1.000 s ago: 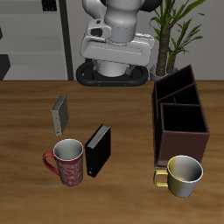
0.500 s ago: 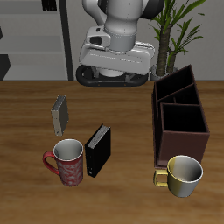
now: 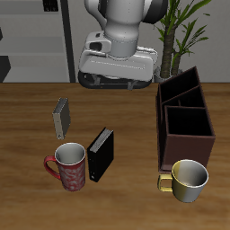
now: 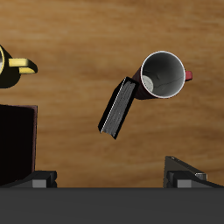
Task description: Place the black book into the left desk caddy's right compartment
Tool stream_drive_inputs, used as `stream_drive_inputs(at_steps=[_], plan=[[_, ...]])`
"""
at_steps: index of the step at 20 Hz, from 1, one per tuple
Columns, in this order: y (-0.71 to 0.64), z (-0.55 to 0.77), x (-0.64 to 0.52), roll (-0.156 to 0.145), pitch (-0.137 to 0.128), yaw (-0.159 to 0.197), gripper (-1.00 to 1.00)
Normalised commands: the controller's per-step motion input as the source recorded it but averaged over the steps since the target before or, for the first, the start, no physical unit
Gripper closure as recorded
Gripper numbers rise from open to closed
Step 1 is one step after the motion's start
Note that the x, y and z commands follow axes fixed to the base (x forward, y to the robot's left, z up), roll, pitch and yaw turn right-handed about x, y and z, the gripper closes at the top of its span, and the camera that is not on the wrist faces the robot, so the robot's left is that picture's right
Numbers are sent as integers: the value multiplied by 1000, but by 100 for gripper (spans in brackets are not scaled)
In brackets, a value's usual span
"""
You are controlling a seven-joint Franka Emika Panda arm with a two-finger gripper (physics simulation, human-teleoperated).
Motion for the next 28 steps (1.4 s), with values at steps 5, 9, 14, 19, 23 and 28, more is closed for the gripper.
stream_drive_inputs(at_steps=[5, 9, 14, 19, 23, 28], plan=[[-118, -187, 219, -13, 4, -24, -100], [-29, -218, 111, -5, 20, -18, -100], [-77, -294, 78, 1, 20, -15, -100], [-56, -252, 101, -14, 14, -12, -100], [-89, -238, 98, -10, 6, -14, -100], [-38, -309, 79, -12, 12, -10, -100]])
